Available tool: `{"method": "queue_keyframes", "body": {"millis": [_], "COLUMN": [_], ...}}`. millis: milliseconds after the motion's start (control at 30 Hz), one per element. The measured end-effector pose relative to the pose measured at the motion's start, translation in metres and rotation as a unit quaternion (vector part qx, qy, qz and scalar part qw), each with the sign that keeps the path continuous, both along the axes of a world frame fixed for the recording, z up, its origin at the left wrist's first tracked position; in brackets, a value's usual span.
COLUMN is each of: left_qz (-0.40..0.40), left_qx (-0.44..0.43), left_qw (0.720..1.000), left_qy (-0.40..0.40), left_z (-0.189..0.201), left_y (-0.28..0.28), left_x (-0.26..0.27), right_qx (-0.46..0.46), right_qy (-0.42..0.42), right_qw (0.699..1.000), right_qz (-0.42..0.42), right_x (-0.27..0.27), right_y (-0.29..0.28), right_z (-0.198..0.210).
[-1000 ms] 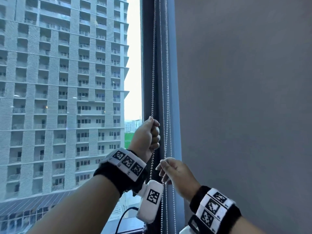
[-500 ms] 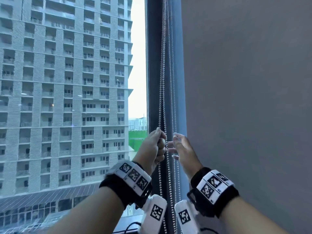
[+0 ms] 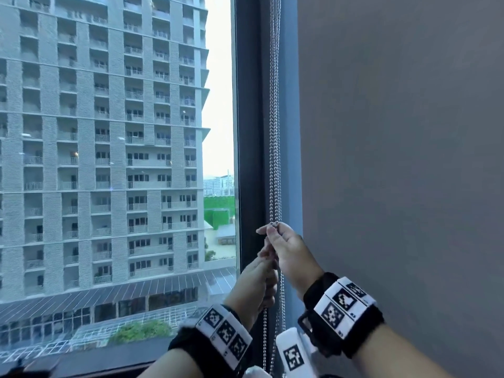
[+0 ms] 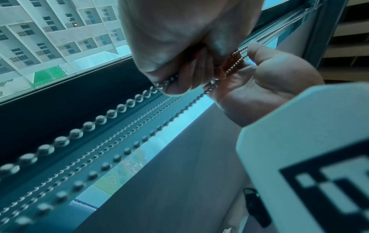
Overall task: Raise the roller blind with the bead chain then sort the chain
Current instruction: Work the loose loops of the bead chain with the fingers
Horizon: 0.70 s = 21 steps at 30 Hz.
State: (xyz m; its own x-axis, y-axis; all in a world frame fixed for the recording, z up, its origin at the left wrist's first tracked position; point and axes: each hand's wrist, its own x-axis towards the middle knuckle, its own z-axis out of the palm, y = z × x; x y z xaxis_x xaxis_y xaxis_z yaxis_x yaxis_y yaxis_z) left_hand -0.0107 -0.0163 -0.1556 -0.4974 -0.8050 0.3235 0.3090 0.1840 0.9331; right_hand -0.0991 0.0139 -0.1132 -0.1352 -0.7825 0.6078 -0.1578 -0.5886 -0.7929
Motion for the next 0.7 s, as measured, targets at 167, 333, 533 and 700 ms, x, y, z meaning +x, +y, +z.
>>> {"method": "queue_keyframes", "body": {"millis": [167,333,533,700], "left_qz": [-0.004,-0.035,-0.035,-0.084], "left_qx": [-0.029,-0.021,-0.020,-0.010], "left_qw": [0.998,0.992,0.991,0.995], "left_qy": [-0.060,-0.119,-0.125,-0.059], "left_z": [0.001,0.001,-0.001,-0.008], "left_y": [-0.002,0.002,0.002,0.001], "left_x": [-0.002,0.001,0.007,0.015], "right_qx": [-0.003,-0.005,-0.007,-0.014], "right_qy": [0.004,0.004,-0.018,-0.037], "right_qw": [1.000,1.000,1.000,0.998], "right_qz": [-0.019,-0.016,-0.022,-0.044], "right_x": [-0.001,0.003,0.008,0.013], "right_y": [-0.001,0.005,0.011,0.021], "right_z": [0.002,0.003,-0.001,-0.014]}}
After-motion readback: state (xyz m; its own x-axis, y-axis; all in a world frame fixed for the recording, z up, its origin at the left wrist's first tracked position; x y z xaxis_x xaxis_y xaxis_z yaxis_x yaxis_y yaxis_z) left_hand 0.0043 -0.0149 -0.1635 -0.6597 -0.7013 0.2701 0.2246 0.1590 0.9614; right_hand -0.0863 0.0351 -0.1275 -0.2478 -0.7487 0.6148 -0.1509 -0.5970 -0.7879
